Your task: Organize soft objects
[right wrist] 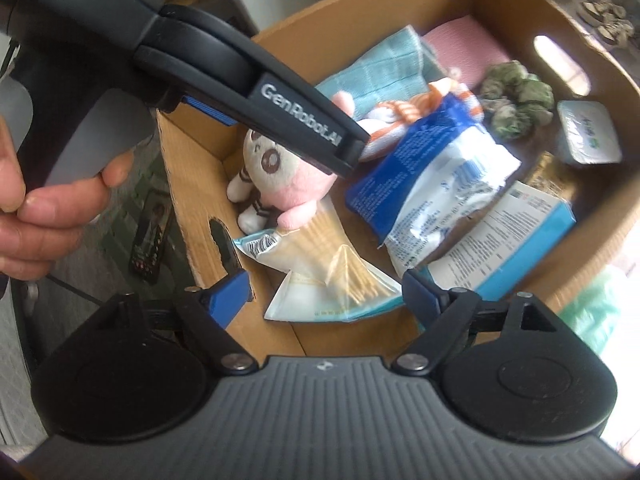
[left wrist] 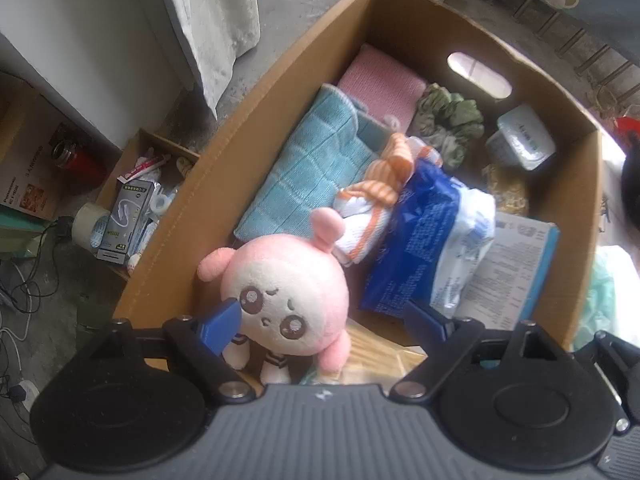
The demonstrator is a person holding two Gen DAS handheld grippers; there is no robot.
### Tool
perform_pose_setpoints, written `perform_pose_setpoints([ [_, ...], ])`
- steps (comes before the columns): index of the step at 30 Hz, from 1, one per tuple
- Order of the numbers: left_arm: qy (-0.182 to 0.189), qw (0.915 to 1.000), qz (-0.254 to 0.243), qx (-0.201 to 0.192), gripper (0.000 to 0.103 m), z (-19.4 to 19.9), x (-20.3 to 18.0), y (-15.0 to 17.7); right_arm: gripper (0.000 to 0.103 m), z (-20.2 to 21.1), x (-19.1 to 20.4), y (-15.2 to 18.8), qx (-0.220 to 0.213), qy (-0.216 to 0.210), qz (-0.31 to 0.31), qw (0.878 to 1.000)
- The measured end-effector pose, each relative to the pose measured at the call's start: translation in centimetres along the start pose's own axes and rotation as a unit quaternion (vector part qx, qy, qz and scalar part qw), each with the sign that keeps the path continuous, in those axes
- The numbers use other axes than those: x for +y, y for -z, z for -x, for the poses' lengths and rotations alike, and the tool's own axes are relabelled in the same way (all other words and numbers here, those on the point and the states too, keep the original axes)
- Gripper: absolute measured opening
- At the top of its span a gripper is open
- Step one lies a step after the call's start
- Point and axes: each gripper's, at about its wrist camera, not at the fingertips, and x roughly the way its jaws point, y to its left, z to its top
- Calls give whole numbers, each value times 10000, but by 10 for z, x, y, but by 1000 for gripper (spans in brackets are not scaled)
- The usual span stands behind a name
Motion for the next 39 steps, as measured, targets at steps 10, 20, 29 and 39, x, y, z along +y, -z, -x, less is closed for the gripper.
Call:
perform_pose_setpoints([
  [10, -201, 9995, -24, -236, 91, 32, -6, 1, 88, 32, -10, 14, -594, 64, -614, 9963],
  [20, -388, 9979, -125, -499, 91, 49, -10, 14, 92, 71, -40, 39, -1508, 392, -1782, 9716],
  [29, -442, 9953, -346, -793, 91, 68, -39, 39, 95, 107, -56, 74, -2246, 669, -2664, 9349],
  [39, -232, 9901, -892, -1055, 91, 91, -99, 95, 100, 137, -76, 145, -2514, 931, -3602, 8935],
])
